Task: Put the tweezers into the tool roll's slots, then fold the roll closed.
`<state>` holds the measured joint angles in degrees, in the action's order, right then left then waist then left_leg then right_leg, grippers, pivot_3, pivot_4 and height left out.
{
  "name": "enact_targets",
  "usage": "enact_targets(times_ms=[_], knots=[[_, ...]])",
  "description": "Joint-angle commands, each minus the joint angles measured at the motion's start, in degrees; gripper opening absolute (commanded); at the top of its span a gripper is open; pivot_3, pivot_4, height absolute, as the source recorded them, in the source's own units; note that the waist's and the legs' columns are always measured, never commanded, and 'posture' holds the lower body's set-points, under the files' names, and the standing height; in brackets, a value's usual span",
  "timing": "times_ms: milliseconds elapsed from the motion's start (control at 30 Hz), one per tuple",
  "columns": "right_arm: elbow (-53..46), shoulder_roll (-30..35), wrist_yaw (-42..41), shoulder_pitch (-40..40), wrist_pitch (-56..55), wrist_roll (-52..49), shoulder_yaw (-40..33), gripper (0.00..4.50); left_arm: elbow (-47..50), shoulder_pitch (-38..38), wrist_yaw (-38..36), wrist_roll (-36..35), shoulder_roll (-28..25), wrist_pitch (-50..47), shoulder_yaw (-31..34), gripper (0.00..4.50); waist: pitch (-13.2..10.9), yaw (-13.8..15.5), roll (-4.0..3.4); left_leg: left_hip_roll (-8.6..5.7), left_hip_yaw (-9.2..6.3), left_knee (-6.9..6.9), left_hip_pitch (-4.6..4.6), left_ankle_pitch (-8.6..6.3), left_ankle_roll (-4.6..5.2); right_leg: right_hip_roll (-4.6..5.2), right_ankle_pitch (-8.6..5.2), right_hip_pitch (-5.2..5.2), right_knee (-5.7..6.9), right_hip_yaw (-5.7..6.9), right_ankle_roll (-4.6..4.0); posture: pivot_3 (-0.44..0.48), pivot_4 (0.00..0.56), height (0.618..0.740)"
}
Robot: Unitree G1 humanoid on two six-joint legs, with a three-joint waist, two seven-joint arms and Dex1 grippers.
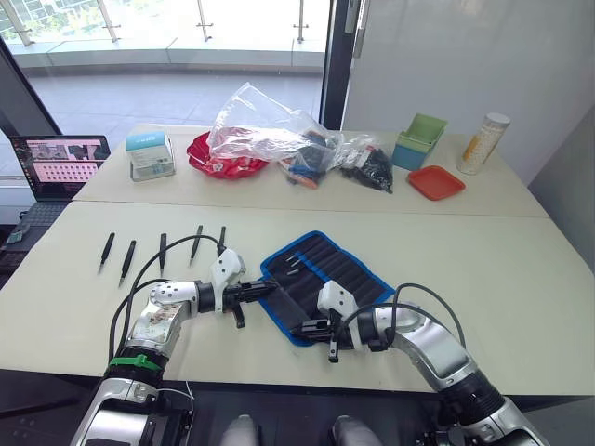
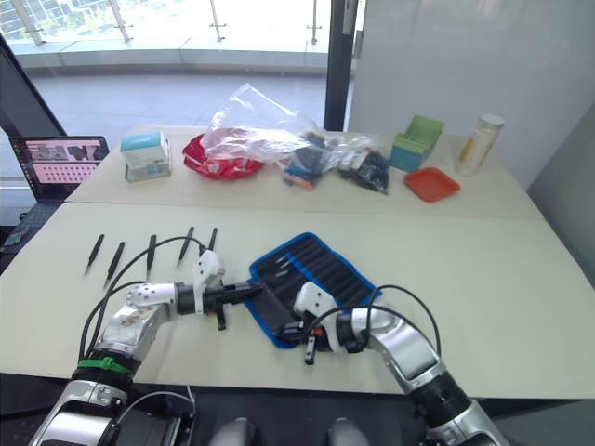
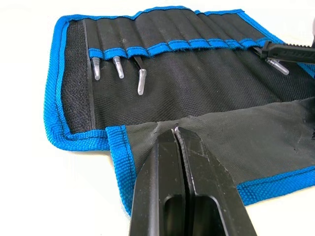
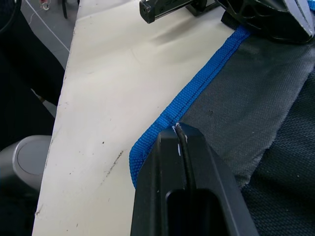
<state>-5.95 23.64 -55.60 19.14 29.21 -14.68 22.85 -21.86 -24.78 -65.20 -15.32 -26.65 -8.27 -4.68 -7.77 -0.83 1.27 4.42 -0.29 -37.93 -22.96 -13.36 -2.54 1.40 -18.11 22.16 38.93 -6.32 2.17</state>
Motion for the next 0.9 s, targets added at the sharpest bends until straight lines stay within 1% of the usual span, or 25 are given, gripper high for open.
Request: enact_targets(times_ms=[33, 133, 267, 367, 433, 467, 533, 700, 800, 833, 867, 900], knots=[[-4.17, -0.91, 1.88, -0.89, 1.47, -2.6, -2.97, 0.0, 5.08, 1.29, -1.04, -3.23, -0.68, -3.61, 1.42, 0.03, -0.05, -0.04, -0.01, 0.0, 0.0, 0.0, -0.04, 0.0, 0.0, 0.0, 0.0, 0.03, 0.01, -0.01, 0.0, 0.0, 0.15, 0.717], [-12.53, -0.79, 4.63, -1.55, 3.8, -7.15, -9.72, 0.0, 13.46, 3.25, -0.38, -8.77, -3.26, -9.58, 6.1, 0.03, -0.26, -0.06, 0.06, 0.0, -0.01, 0.0, -0.35, 0.0, -0.01, 0.0, 0.0, 0.31, 0.04, -0.02, 0.0, 0.0, 0.15, 0.717], [-19.92, 0.59, 9.31, -3.61, 7.6, -11.83, -18.31, 0.0, 19.71, 7.26, 3.48, -14.47, -6.27, -16.64, 13.23, 0.03, -0.29, -0.09, 0.09, 0.02, -0.08, 0.0, -0.52, 0.0, -0.01, 0.01, 0.01, 0.47, 0.06, 0.0, -0.01, 0.0, 0.15, 0.717], [-21.97, 3.08, 12.97, -6.51, 7.69, -11.19, -23.98, 0.0, 21.77, 12.0, 6.32, -15.05, -9.05, -17.12, 18.64, 0.03, -0.3, -0.12, 0.1, 0.02, -0.08, 0.05, -0.38, 0.0, -0.01, 0.02, 0.0, 0.32, -0.05, 0.01, 0.0, 0.0, 0.15, 0.717], [-22.53, 4.23, 14.44, -8.68, 6.68, -10.8, -26.21, 0.0, 22.59, 14.49, 7.88, -14.72, -10.15, -16.11, 21.13, 0.03, -0.33, -0.07, 0.14, 0.0, -0.06, 0.07, -0.38, 0.0, -0.01, 0.05, 0.0, 0.31, -0.08, 0.0, 0.0, 0.0, 0.15, 0.717], [-22.6, 4.64, 14.83, -9.85, 6.11, -10.86, -27.1, 0.26, 22.78, 15.62, 8.47, -14.76, -10.54, -15.77, 22.18, 0.01, -0.36, -0.02, 0.18, 0.01, -0.06, 0.07, -0.39, 0.0, -0.01, 0.04, 0.0, 0.33, -0.1, 0.01, 0.0, 0.0, 0.15, 0.717], [-21.73, 6.04, 14.62, -14.12, 3.35, -10.08, -29.73, 0.82, 21.29, 19.24, 8.89, -14.38, -11.77, -13.69, 25.84, 0.55, -0.38, 0.02, 0.21, 0.01, -0.06, 0.09, -0.4, 0.0, -0.01, 0.04, 0.0, 0.33, -0.1, 0.0, 0.0, 0.0, 0.15, 0.717], [-16.62, 6.92, 14.7, -25.56, -6.11, -8.02, -38.0, 2.57, 22.51, 30.76, 10.43, -13.84, -12.94, -10.36, 33.51, 2.19, -0.41, -0.15, 0.27, 0.01, -0.01, 0.19, -0.39, -0.01, -0.02, 0.07, -0.02, 0.31, -0.24, -0.04, -0.01, 0.0, 0.15, 0.717], [-14.24, 6.22, 14.65, -29.45, -10.1, -8.03, -40.57, 3.61, 22.54, 34.22, 11.53, -14.65, -13.07, -9.68, 36.79, 3.2, -0.43, -0.12, 0.29, 0.03, 0.02, 0.19, -0.37, -0.01, -0.02, 0.07, -0.04, 0.29, -0.32, -0.05, -0.02, 0.0, 0.15, 0.717], [-13.55, 5.85, 14.72, -30.42, -11.24, -7.97, -40.92, 3.9, 22.38, 35.14, 11.73, -14.78, -13.01, -9.38, 37.7, 3.47, -0.44, -0.1, 0.3, 0.03, 0.02, 0.19, -0.37, 0.0, -0.03, 0.07, -0.16, 0.26, -0.36, -0.05, -0.02, 0.0, 0.15, 0.717], [-13.07, 5.62, 14.78, -31.05, -12.09, -7.97, -41.08, 4.28, 22.28, 35.74, 11.86, -14.86, -12.96, -9.15, 38.28, 3.85, -0.44, -0.11, 0.3, 0.04, 0.04, 0.18, -0.36, 0.01, -0.04, 0.06, -0.32, 0.23, -0.4, -0.08, -0.02, 0.0, 0.15, 0.717], [-12.71, 5.27, 14.87, -31.59, -12.88, -8.01, -41.19, 4.5, 22.34, 36.4, 12.08, -14.94, -12.78, -8.94, 38.93, 4.16, -0.44, -0.15, 0.3, 0.05, 0.05, 0.18, -0.26, 0.01, -0.05, 0.06, -0.32, 0.14, -0.4, -0.09, -0.02, 0.0, 0.15, 0.717]])
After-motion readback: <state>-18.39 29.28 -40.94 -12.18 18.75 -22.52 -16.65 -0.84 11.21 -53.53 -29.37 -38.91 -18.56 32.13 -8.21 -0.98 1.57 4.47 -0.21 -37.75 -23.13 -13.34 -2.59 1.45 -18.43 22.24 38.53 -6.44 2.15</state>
